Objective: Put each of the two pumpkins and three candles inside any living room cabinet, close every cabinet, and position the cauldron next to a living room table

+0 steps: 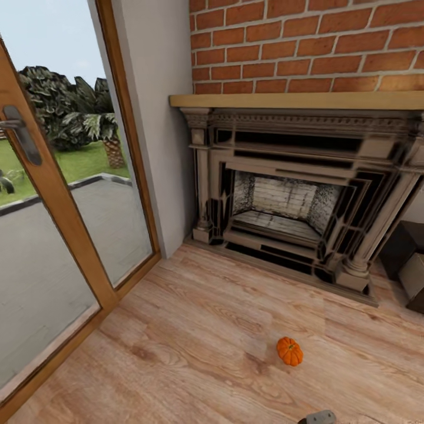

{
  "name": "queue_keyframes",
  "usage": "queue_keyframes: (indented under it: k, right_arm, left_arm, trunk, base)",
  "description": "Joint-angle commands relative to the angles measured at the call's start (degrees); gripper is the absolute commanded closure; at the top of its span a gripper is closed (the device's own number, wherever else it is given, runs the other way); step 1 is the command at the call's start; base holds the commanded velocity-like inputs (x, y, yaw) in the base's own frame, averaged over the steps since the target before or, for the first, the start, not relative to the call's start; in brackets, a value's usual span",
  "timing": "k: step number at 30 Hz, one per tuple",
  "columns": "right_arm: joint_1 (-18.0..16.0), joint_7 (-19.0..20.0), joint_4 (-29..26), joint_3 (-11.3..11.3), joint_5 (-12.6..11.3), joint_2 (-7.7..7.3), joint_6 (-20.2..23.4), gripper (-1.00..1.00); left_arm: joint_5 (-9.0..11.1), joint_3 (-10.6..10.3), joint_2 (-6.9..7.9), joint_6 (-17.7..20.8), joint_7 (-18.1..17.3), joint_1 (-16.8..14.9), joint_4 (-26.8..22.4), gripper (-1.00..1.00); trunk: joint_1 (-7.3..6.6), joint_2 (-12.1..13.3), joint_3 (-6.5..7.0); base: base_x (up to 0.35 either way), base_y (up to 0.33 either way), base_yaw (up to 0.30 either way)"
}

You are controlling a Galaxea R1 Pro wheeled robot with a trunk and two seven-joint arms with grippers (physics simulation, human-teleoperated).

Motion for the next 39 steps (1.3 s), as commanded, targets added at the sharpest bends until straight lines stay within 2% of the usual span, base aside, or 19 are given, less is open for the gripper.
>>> queue_keyframes:
  k: [1, 16, 39]
  right_arm:
    - [0.00, -0.04, -0.02, -0.02, -0.09, -0.02, -0.02, 1.00]
    - [0.00, 0.04, 0.01, -1.02, -0.18, -0.04, 0.13, 1.00]
    - [0.00, 0.04, 0.10, -1.03, -0.18, -0.04, -0.16, 1.00]
  left_arm:
    - [0.00, 0.00, 0.00, 0.00, 0.00, 0.00, 0.00, -1.00]
    - [0.00, 0.00, 0.00, 0.00, 0.00, 0.00, 0.00, -1.00]
    - [0.00, 0.00, 0.01, 0.01, 0.00, 0.00, 0.00, -1.00]
  trunk:
    - [0.00, 0.00, 0.07]
    - [0.00, 0.00, 0.96]
    - [0.00, 0.00, -0.17]
  base:
    - [0.000, 0.000, -0.232]
    - [0.000, 0.000, -0.240]
    - [0.000, 0.000, -0.239]
